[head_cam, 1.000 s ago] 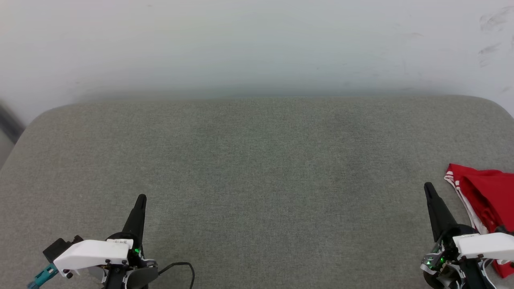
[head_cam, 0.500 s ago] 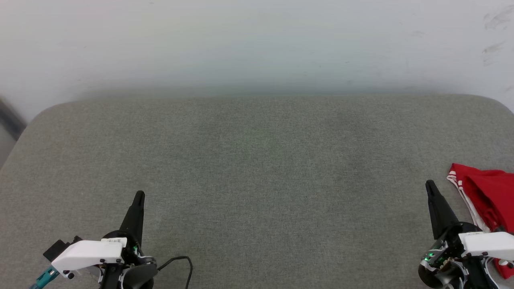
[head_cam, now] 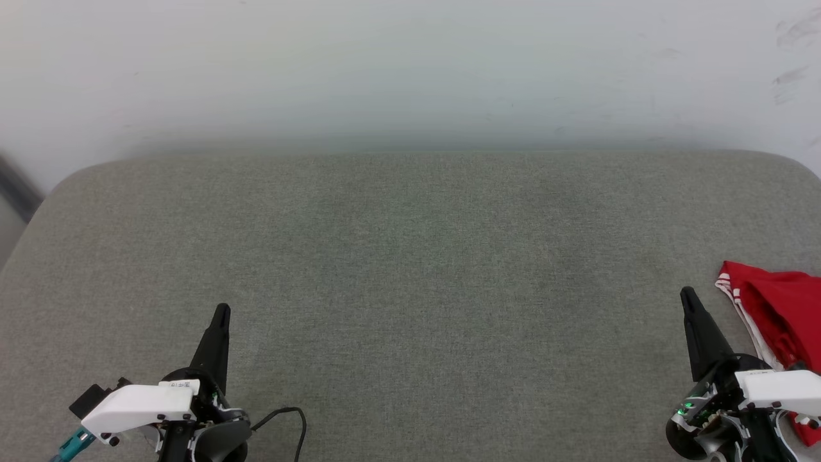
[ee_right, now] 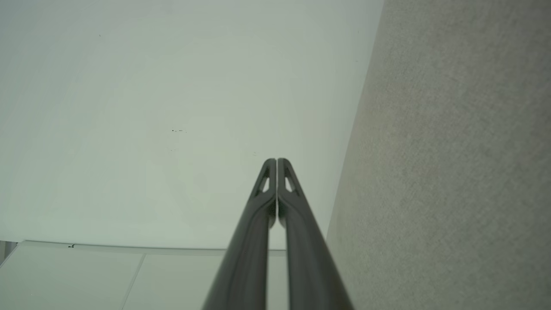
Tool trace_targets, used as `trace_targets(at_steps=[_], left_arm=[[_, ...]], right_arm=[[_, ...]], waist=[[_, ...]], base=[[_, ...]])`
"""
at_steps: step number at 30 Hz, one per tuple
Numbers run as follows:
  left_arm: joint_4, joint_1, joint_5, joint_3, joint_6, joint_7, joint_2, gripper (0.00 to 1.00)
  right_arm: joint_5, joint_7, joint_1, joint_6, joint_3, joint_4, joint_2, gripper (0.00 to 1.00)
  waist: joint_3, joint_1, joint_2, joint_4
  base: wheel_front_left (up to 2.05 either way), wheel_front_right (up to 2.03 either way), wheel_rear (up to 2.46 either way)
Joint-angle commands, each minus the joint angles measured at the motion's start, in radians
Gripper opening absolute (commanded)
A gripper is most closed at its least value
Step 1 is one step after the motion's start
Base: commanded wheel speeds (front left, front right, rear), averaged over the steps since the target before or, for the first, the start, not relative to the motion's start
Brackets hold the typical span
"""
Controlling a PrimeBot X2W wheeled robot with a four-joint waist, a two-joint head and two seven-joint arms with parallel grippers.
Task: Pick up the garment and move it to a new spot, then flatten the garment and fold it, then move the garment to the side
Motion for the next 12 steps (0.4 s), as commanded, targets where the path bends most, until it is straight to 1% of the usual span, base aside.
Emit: trace_targets(at_steps=[1,12], left_arm=[[0.000,-0.008,-0.001,0.002,-0.004,0.002,-0.001,0.00],[0.000,-0.008,-0.001,0.003,-0.004,0.003,-0.002,0.00]], right_arm=[[0.004,0.002,-0.011,0.000,-0.001,0.001,0.004,0.00],[0.003,0.002,-0.011,0.000,-0.001,0.001,0.004,0.00]], waist=[[0.000,0.0000,0.0000,0.000],[0.000,0.0000,0.0000,0.000]], base=[[0.00,0.00,0.00],[0.00,0.00,0.00]])
